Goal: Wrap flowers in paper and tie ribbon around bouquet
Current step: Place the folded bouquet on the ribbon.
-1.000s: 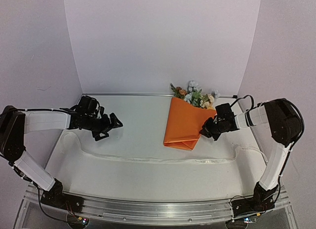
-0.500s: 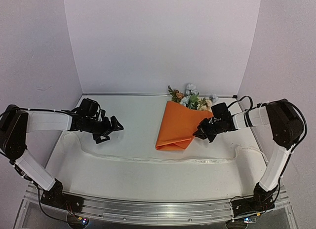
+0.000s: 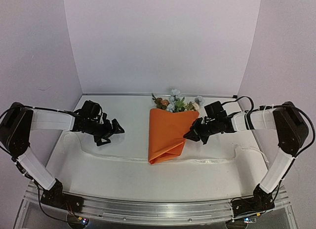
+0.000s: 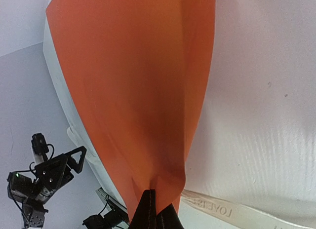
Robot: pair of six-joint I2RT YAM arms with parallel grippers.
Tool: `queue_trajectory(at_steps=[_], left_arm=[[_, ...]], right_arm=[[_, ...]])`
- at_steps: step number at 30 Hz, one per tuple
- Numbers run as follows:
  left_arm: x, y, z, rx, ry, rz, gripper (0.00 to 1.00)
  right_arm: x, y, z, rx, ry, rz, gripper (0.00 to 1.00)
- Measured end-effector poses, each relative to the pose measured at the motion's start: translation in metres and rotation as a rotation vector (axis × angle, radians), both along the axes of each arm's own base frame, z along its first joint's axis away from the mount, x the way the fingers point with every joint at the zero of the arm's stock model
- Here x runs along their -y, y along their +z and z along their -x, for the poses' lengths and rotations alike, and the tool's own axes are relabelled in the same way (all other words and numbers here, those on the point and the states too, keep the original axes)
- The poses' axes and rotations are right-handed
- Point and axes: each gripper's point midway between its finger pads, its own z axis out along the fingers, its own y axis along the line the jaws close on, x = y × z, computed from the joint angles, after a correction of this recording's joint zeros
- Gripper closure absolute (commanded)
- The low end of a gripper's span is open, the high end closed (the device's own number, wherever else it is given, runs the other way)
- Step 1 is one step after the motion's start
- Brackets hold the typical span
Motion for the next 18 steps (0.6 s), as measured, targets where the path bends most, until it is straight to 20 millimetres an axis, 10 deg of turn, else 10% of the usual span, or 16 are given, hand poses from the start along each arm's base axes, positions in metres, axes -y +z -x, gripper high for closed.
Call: queue_trajectory(at_steps=[18], left_arm=[[0.004,-0.004,-0.001,-0.006,-0.009,0.016,0.00]], right_arm=[[-0.040,0.005,0.083,-0.024,0.043,0.047,1.00]])
